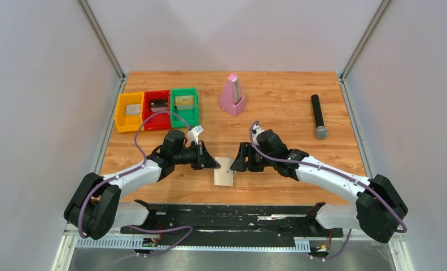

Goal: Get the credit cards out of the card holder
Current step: Open the card holder at the center of the board.

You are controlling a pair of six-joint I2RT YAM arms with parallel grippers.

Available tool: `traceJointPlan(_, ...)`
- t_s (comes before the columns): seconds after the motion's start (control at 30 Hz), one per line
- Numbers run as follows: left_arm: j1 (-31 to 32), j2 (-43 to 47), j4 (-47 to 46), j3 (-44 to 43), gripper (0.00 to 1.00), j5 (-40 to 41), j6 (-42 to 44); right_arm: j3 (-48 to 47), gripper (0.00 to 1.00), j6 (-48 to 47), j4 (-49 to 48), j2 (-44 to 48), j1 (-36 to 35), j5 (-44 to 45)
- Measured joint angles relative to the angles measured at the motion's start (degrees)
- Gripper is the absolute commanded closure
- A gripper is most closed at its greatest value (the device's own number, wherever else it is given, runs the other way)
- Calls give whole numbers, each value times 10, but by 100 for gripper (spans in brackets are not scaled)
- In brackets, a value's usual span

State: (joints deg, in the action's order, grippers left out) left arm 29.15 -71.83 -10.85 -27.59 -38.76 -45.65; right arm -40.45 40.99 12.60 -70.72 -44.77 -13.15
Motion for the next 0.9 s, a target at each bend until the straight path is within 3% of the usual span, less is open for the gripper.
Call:
traceJointPlan(0.17, 0, 7, 6, 0, 100, -2, 7, 3, 46, -28, -7, -21, 11, -31)
traceJointPlan(0.37, 0, 13, 8, 0, 100, -5, 8, 14, 59, -32, -37, -47, 12, -51)
traceJointPlan(0.63, 0, 14, 8, 0, 100, -9, 8, 30, 99, -24, -47, -64, 15, -42)
traceJointPlan(0.77, 0, 13, 11, 0, 85, -5, 11, 31, 100, -20, -45, -63, 17, -32)
traceJointPlan(0.87, 0, 11, 29, -6, 59, 8, 22, 31, 100, -20, -39, -56, 17, -28)
traceJointPlan(0.9, 0, 8, 39, -11, 56, 14, 26, 31, 100, -20, -37, -53, 17, -29)
